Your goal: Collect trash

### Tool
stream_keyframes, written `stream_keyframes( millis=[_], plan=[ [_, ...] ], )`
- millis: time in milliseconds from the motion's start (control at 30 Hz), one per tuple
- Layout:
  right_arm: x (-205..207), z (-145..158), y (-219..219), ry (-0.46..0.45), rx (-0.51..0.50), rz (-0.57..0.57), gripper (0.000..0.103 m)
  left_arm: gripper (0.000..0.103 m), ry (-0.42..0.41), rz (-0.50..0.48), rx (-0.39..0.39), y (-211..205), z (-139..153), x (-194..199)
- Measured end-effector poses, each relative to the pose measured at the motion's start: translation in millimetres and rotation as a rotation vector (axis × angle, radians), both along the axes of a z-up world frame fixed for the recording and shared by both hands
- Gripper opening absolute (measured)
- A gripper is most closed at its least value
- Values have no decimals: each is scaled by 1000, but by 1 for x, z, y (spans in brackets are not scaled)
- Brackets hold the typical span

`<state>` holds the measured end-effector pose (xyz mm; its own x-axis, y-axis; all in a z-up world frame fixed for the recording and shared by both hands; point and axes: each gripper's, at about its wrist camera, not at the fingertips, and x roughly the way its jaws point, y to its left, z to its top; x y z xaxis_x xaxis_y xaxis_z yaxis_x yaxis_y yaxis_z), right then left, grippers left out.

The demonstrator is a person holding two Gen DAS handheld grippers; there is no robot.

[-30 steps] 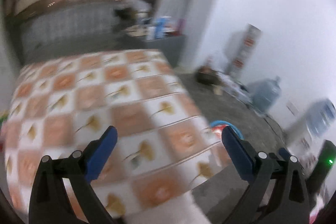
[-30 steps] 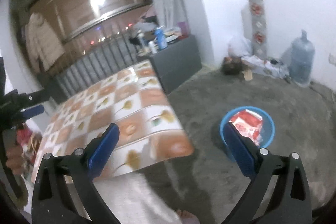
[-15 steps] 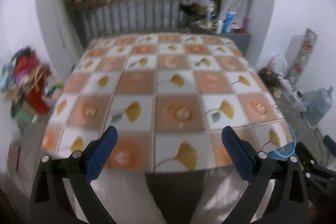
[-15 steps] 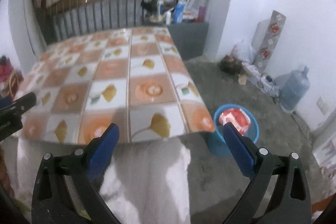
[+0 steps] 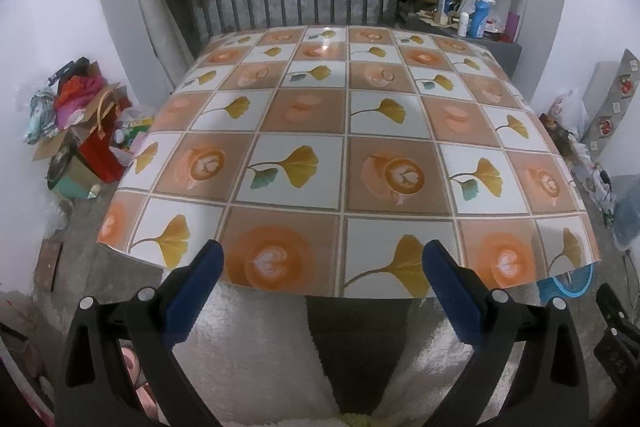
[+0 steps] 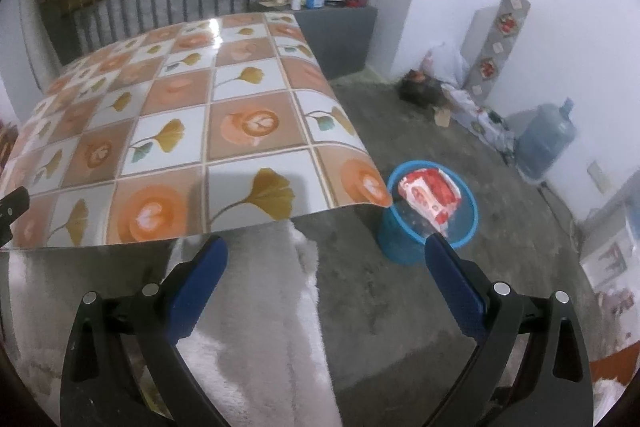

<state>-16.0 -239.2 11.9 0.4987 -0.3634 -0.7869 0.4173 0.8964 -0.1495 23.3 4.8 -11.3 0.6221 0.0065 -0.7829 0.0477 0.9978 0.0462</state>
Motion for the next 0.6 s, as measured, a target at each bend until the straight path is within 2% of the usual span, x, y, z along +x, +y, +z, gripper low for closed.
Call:
stream_keyframes(
  millis=[233, 600],
  plan=[
    [-3, 1, -4, 12, -11, -23, 95, 97, 27, 10, -8, 0, -3, 5],
    [-7, 2, -9, 9, -21, -32, 95, 97, 14, -22, 8, -9, 0, -1]
  ],
)
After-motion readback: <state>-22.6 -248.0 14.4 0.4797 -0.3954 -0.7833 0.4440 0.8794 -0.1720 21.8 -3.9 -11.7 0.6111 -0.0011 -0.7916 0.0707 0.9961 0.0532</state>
